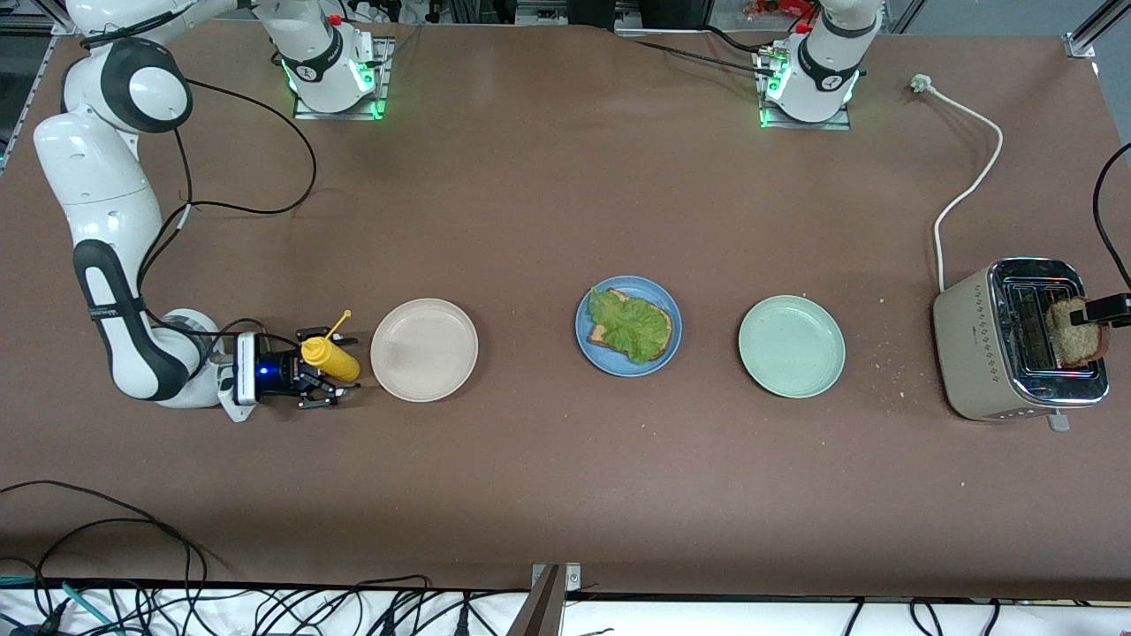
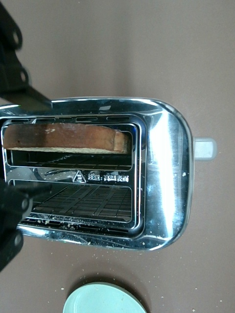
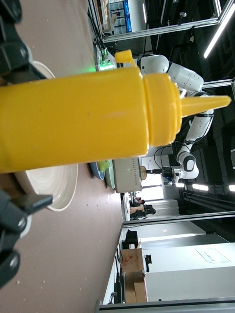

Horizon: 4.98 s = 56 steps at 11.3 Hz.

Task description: Make sandwich in blue plate with both arms

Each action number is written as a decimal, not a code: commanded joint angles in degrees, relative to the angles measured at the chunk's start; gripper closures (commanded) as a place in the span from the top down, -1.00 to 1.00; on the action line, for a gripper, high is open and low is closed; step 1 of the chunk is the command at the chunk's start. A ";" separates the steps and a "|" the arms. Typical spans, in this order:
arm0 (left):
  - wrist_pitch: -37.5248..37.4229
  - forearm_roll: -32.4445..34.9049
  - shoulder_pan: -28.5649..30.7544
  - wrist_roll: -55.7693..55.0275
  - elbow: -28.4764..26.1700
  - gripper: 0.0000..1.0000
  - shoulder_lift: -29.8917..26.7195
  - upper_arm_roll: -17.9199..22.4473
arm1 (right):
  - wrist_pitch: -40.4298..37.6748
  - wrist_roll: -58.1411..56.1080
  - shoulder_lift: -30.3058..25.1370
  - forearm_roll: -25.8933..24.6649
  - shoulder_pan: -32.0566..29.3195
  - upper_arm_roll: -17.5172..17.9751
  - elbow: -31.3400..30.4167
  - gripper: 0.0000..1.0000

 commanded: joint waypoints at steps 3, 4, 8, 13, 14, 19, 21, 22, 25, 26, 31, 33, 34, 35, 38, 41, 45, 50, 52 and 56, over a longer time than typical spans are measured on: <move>-0.56 0.68 -0.01 -0.17 2.30 -1.00 0.67 -0.37 | -3.50 -0.68 -0.17 -4.91 -2.04 -1.14 2.83 1.00; -0.91 1.03 -0.01 -0.34 4.13 -1.00 0.40 -0.46 | -4.64 0.11 -1.31 -7.45 -2.12 -1.15 3.89 1.00; -7.40 1.30 -0.71 -0.43 7.40 -1.00 -3.01 -1.25 | -5.53 2.13 -9.21 -12.38 -1.95 -5.71 4.08 1.00; -18.75 -1.76 -4.93 -1.48 7.40 -1.00 -8.38 -10.88 | -6.84 16.69 -18.10 -27.23 -0.90 -5.81 9.24 1.00; -19.63 -4.30 -4.93 -2.96 7.05 -1.00 -8.82 -13.70 | -8.33 20.30 -18.98 -27.95 0.93 -6.24 10.83 1.00; -18.68 -15.71 -17.39 -29.50 6.35 -1.00 -1.91 -23.40 | -7.38 43.77 -32.48 -35.86 8.30 -12.97 8.94 1.00; -13.95 -22.05 -21.35 -29.70 6.08 -1.00 2.92 -23.40 | -3.09 55.42 -41.01 -36.21 13.85 -19.93 1.12 1.00; -11.05 -24.52 -22.32 -28.91 6.08 -1.00 6.08 -23.40 | -2.89 63.49 -44.01 -37.87 15.87 -20.74 -0.56 1.00; -6.21 -29.46 -26.71 -23.32 4.25 -1.00 12.43 -23.14 | 0.78 79.71 -52.79 -41.75 19.75 -20.92 -8.02 1.00; -4.62 -30.85 -26.73 -16.76 3.28 -1.00 15.66 -23.22 | 1.32 84.79 -55.17 -43.76 20.89 -21.27 -9.96 1.00; 0.75 -34.38 -25.85 2.53 1.26 -0.99 20.70 -23.14 | 0.80 113.72 -64.41 -49.49 30.56 -26.28 -12.79 1.00; 1.02 -34.21 -25.58 8.24 1.07 0.44 22.19 -21.74 | 2.20 118.50 -69.93 -50.54 31.19 -26.55 -19.52 1.00; 1.02 -33.69 -25.58 10.01 1.07 0.99 22.37 -21.56 | 4.29 118.07 -72.23 -50.81 31.19 -26.55 -22.78 1.00; 1.02 -33.59 -25.58 10.20 1.07 1.00 22.37 -21.55 | 5.36 117.98 -73.29 -50.90 31.19 -26.55 -24.47 1.00; 0.76 -32.89 -25.23 9.59 1.68 1.00 21.32 -21.38 | 5.02 119.90 -74.97 -53.00 32.06 -29.17 -25.36 1.00; 0.58 -27.72 -25.14 9.76 1.78 1.00 20.09 -21.38 | 5.19 120.17 -74.36 -52.74 31.63 -30.06 -23.70 1.00; 0.40 -22.71 -25.06 8.63 1.69 1.00 18.00 -21.29 | 4.67 120.09 -73.66 -53.44 31.71 -29.97 -21.85 1.00; -6.17 -8.49 -24.79 -10.15 1.86 1.00 3.86 -21.38 | 4.58 120.00 -73.74 -56.08 32.07 -29.62 -21.59 1.00; -9.86 -1.29 -25.06 -16.49 2.04 1.00 -2.47 -21.90 | 4.58 120.26 -73.83 -56.26 31.98 -29.97 -20.71 1.00; -11.11 4.29 -27.93 -17.57 0.91 1.00 -15.38 -15.80 | 3.79 120.26 -73.74 -57.14 31.80 -30.06 -20.71 1.00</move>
